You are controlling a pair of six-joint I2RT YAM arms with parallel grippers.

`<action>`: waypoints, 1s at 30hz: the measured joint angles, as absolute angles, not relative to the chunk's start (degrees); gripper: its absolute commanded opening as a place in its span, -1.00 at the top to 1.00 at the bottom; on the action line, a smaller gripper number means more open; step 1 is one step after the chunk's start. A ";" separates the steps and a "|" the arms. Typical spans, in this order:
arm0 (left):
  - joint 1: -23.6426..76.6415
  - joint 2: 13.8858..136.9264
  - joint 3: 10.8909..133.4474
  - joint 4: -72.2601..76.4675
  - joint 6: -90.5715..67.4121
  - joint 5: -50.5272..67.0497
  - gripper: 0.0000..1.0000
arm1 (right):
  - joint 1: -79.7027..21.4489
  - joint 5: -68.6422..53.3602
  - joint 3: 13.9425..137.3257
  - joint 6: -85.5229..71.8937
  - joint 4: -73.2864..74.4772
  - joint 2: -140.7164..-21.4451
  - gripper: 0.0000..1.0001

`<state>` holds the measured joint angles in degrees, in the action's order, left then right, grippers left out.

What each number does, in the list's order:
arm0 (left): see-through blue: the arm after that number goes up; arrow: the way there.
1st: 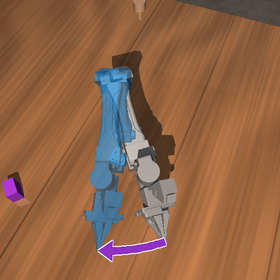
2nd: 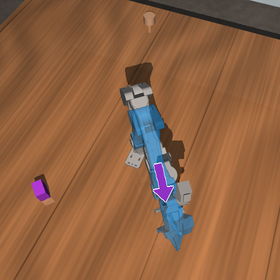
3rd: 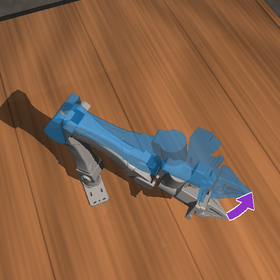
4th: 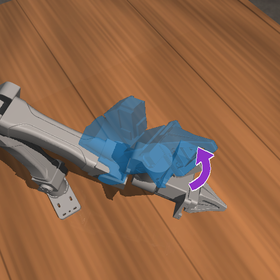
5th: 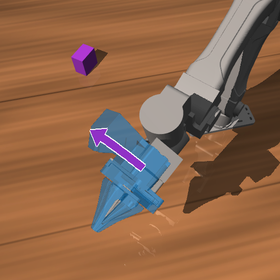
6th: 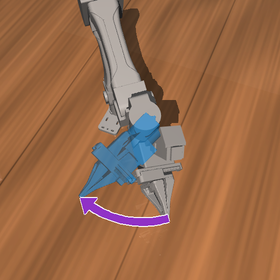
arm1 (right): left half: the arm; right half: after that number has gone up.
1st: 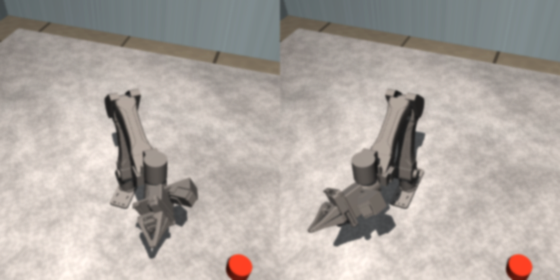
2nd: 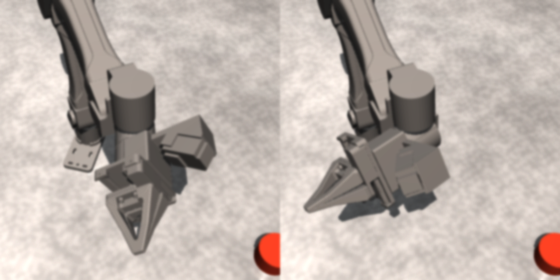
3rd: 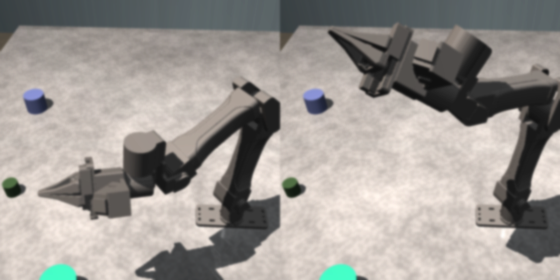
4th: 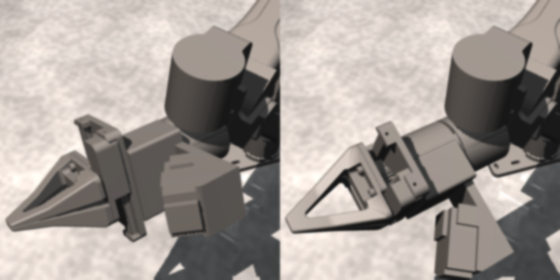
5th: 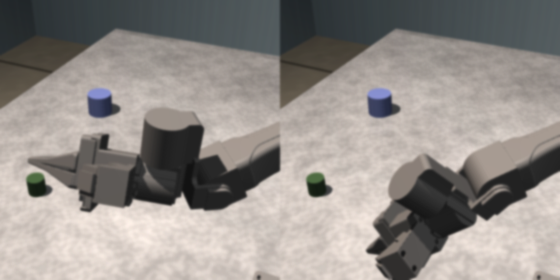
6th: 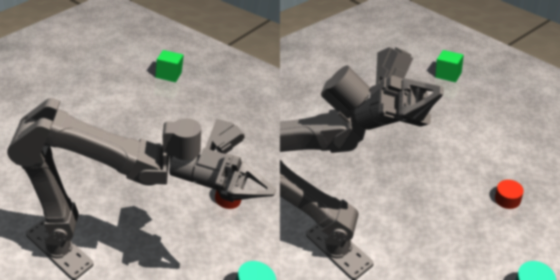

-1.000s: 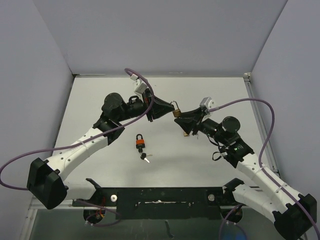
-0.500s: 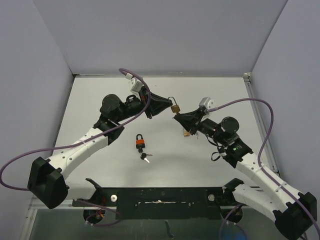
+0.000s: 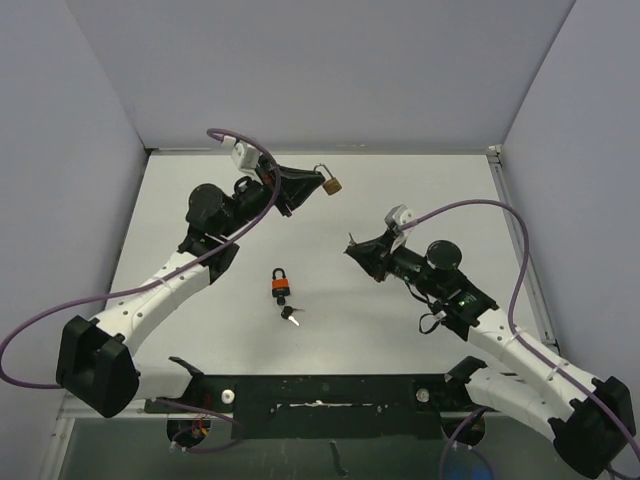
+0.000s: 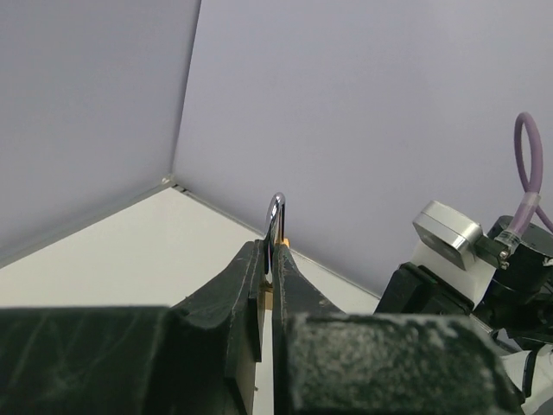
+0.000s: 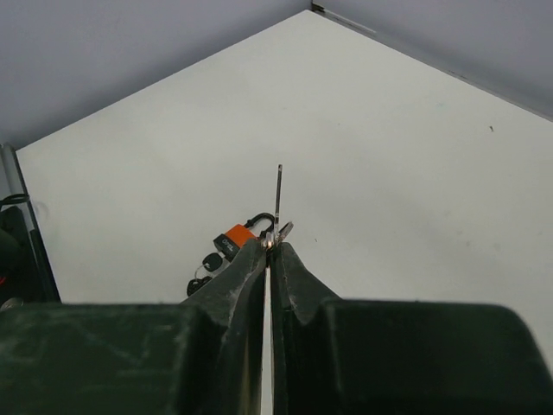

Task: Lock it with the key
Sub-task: Place the lock at the center of the board.

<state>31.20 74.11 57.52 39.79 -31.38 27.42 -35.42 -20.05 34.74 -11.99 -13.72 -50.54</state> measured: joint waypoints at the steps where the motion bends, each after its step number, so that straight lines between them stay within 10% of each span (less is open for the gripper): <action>1: 30.89 74.19 57.49 38.94 -31.27 27.42 1.00 | -35.42 -19.07 34.72 -12.16 -13.21 -50.78 1.00; 30: 29.23 106.56 53.04 17.32 -28.05 27.90 1.00 | -36.42 -6.02 44.03 -15.90 -10.52 -88.66 1.00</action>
